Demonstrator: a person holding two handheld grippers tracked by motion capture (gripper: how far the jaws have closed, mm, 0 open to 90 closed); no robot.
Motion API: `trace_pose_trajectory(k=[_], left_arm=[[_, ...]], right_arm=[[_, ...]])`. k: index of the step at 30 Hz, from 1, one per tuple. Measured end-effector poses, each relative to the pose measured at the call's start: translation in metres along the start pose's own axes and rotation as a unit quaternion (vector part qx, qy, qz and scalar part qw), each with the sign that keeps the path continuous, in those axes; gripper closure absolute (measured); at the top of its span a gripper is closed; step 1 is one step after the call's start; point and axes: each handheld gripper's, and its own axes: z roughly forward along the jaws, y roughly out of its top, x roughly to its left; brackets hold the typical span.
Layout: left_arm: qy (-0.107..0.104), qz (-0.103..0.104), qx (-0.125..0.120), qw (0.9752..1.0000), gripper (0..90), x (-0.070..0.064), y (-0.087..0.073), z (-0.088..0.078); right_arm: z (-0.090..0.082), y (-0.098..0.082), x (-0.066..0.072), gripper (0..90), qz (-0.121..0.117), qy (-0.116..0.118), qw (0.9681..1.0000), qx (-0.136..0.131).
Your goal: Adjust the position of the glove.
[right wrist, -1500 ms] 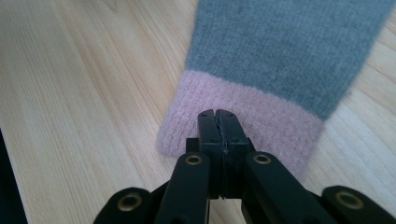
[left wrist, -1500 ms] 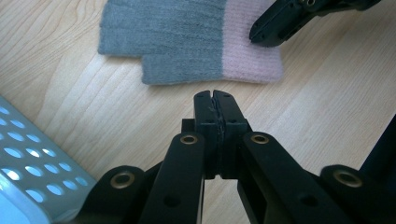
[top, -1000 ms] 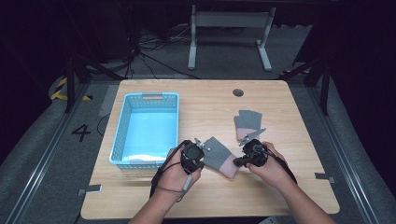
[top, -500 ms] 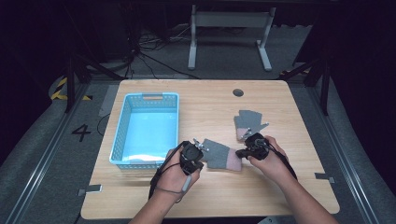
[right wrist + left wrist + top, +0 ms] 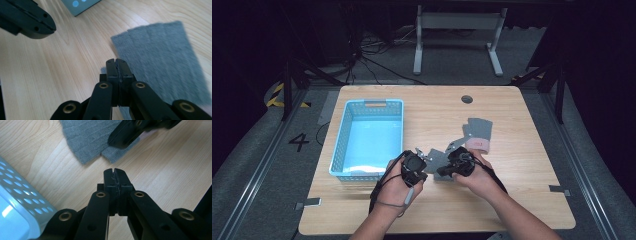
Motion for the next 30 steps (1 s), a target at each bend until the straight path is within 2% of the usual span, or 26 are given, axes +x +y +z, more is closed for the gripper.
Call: trace_pose_trajectory(k=[8, 20, 30], left_arm=[[-0.001, -0.002, -0.004, 1.0, 89.2, 0.002, 0.001, -0.003], [-0.005, 0.004, -0.004, 1.0, 89.0, 0.001, 0.004, -0.001], [-0.008, 0.007, -0.005, 0.9999, 88.4, 0.0, 0.007, -0.001]], right_arm=[[0.019, 0.0, 0.002, 90.0, -0.002, -0.01, 0.9993, 0.035], [0.01, -0.018, 0.011, 90.0, 0.015, 0.003, 0.9994, 0.032], [0.007, -0.022, 0.022, 90.0, 0.009, -0.008, 0.9996, 0.025]])
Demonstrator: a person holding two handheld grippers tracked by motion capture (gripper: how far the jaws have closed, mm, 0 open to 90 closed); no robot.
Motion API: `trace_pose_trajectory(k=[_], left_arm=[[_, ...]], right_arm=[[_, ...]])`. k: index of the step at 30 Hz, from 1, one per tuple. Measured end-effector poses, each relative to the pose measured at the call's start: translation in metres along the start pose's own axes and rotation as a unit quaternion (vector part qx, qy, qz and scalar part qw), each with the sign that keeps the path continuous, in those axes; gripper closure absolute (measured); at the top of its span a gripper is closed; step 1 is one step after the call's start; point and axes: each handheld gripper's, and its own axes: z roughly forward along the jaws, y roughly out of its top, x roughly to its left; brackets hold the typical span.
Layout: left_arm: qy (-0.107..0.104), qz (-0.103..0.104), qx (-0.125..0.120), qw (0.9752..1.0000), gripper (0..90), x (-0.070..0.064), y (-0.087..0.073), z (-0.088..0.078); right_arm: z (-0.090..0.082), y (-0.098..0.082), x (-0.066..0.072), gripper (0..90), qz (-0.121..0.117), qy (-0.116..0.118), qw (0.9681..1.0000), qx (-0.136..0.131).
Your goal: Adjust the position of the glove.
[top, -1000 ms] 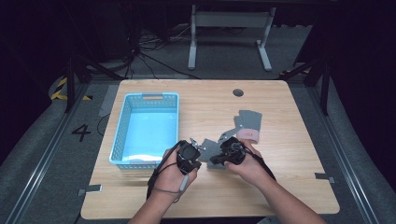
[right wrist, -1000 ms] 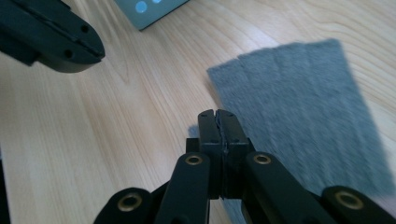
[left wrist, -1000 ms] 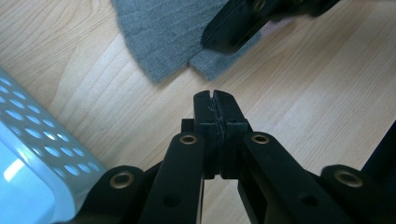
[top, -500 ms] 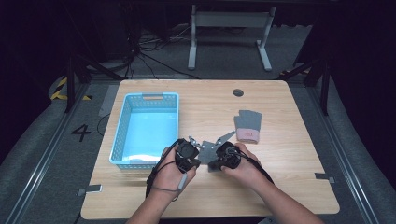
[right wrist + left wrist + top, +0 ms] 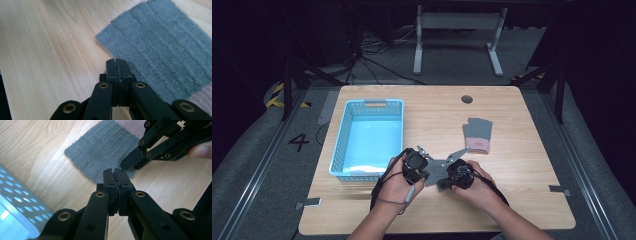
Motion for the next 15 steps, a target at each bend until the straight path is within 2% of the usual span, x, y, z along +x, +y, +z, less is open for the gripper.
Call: trace_pose_trajectory(k=[6, 9, 11, 15], left_arm=[[-0.003, -0.003, 0.006, 1.0, 85.9, 0.003, 0.001, 0.0], [-0.004, -0.005, 0.005, 1.0, 84.9, 0.005, 0.001, -0.002], [-0.005, -0.005, 0.003, 1.0, 84.0, 0.005, 0.002, -0.004], [-0.008, -0.006, 0.0, 1.0, 81.7, 0.006, 0.002, -0.006]], right_arm=[[-0.022, 0.001, -0.004, 90.0, 0.003, 0.001, 0.9996, -0.028], [-0.036, -0.001, -0.01, 90.0, 0.015, -0.008, 0.9991, -0.04], [-0.044, -0.003, -0.016, 80.4, 0.029, -0.015, 0.9983, -0.049], [-0.058, -0.009, -0.027, 76.4, 0.059, -0.026, 0.9956, -0.068]])
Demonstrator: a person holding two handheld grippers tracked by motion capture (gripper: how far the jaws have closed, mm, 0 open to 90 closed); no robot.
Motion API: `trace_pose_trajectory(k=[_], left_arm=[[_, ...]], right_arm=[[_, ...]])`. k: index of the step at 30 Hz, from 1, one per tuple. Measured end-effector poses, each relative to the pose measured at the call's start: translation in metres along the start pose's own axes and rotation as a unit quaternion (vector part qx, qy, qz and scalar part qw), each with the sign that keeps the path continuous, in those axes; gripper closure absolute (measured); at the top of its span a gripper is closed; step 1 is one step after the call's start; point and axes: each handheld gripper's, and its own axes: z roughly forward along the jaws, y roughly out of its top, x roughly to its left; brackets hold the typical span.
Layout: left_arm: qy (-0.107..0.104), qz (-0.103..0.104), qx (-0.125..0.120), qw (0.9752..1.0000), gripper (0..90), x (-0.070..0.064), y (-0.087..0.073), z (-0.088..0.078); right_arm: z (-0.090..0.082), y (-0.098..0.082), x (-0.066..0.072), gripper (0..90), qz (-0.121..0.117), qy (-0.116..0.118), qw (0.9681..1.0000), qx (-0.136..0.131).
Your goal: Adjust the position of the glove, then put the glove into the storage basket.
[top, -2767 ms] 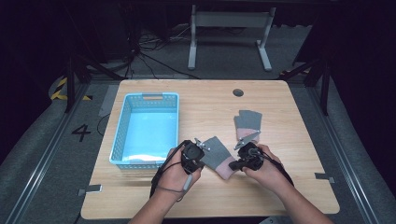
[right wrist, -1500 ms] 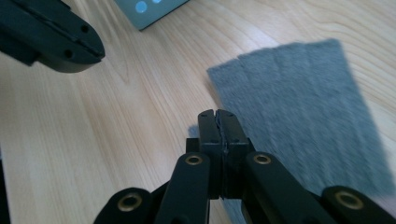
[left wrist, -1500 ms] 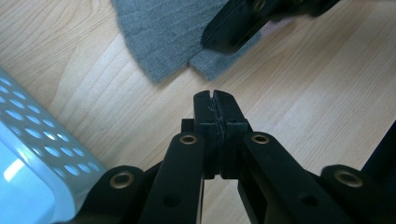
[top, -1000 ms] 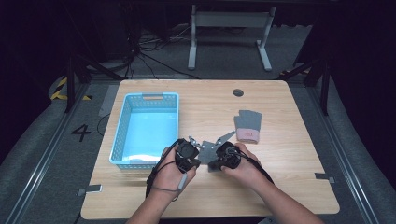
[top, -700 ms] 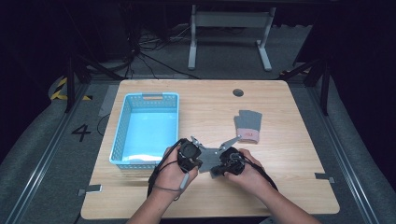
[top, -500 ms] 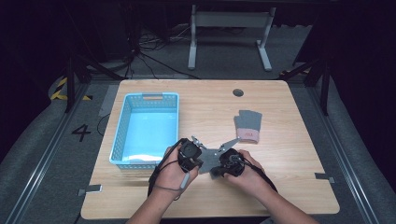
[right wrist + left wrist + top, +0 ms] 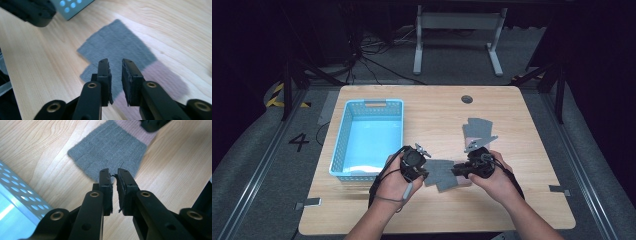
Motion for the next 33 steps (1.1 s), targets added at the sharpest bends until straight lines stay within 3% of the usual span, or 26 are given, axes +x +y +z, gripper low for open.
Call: trace_pose_trajectory(k=[7, 13, 19, 26, 33], left_arm=[[-0.023, 0.002, -0.006, 0.9997, 73.7, 0.001, 0.0, -0.003], [-0.024, -0.001, -0.008, 0.9997, 73.4, 0.003, -0.002, -0.005], [-0.025, -0.004, -0.007, 0.9997, 73.2, 0.006, -0.001, -0.006], [-0.027, -0.007, 0.001, 0.9996, 70.4, 0.009, -0.002, -0.003], [-0.029, -0.006, -0.002, 0.9996, 70.0, 0.009, -0.002, -0.004]], right_arm=[[-0.013, -0.005, -0.011, 75.8, 0.009, -0.025, 0.9996, -0.012], [-0.022, -0.003, -0.019, 89.6, 0.009, -0.033, 0.9994, -0.012], [-0.028, 0.013, -0.043, 90.0, 0.021, -0.048, 0.9984, -0.023], [-0.01, 0.031, -0.07, 90.0, 0.022, -0.078, 0.9967, 0.004], [0.014, 0.037, -0.089, 90.0, 0.031, -0.098, 0.9941, 0.035]])
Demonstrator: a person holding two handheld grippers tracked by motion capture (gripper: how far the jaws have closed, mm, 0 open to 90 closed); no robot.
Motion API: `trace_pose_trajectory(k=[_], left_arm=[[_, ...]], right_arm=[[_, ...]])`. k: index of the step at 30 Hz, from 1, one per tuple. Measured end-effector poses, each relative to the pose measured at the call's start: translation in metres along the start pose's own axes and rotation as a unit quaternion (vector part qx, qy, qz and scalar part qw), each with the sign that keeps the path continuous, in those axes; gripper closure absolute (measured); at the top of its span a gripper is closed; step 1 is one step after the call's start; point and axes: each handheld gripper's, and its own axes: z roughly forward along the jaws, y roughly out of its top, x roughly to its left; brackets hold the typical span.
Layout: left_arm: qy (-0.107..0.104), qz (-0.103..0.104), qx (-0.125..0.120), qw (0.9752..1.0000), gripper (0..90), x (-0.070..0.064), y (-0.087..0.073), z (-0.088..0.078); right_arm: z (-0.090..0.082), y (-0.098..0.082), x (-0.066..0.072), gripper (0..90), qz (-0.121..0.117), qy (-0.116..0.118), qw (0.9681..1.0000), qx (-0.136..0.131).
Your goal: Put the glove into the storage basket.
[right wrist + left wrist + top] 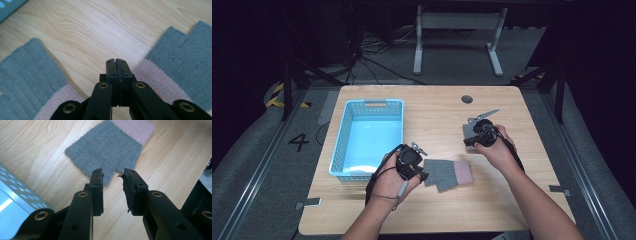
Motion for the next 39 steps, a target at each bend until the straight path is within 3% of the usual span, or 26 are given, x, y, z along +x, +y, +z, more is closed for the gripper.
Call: trace_pose_trajectory(k=[10, 16, 39], left_arm=[[-0.002, -0.004, 0.0, 1.0, 69.5, 0.0, 0.0, -0.001], [-0.001, -0.002, 0.002, 1.0, 68.9, 0.0, 0.0, 0.0], [0.0, 0.003, 0.007, 1.0, 67.8, -0.002, 0.001, 0.001]], right_arm=[[0.021, -0.001, -0.006, 90.0, 0.009, -0.002, 0.9995, 0.031], [0.024, -0.005, -0.005, 90.0, 0.011, -0.003, 0.9994, 0.033], [0.006, -0.037, -0.025, 90.0, 0.037, -0.019, 0.9985, 0.035]])
